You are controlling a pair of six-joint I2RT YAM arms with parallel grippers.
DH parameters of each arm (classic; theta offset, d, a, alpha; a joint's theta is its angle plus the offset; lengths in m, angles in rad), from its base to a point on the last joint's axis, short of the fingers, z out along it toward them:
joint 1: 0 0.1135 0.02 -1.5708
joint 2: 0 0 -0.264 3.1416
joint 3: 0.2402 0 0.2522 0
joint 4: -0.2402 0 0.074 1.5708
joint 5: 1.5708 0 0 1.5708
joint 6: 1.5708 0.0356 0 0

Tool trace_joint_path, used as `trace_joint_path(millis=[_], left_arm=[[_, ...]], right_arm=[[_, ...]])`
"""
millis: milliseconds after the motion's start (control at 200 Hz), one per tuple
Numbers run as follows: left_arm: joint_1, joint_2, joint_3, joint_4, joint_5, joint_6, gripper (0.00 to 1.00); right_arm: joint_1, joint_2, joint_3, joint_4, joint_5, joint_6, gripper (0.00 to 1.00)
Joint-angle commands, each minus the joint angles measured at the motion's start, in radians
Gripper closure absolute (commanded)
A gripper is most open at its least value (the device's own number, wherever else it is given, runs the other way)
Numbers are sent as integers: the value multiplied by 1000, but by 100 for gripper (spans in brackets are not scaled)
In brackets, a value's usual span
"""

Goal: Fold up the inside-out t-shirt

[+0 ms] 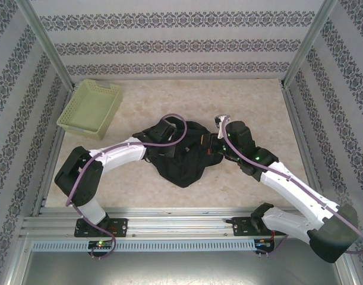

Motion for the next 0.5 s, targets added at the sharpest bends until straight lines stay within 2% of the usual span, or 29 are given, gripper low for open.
trace_joint_path(millis=[0,105,215,380,495], left_arm=[[14,-11,26,39,-24,-8,79],[8,-14,23,55,25,2,80],[-35,-37,9,68,36,35,68],[-66,-81,-28,89,27,49,62],[-112,-143,-77,141,25,71,54]], right_arm=[[-3,-24,-5,-2,33,8,100],[-4,-22,-12,11,22,16,100],[-6,-22,-12,16,25,18,100],[-6,-22,-6,24,24,13,100],[-7,-14,3,24,24,19,100]])
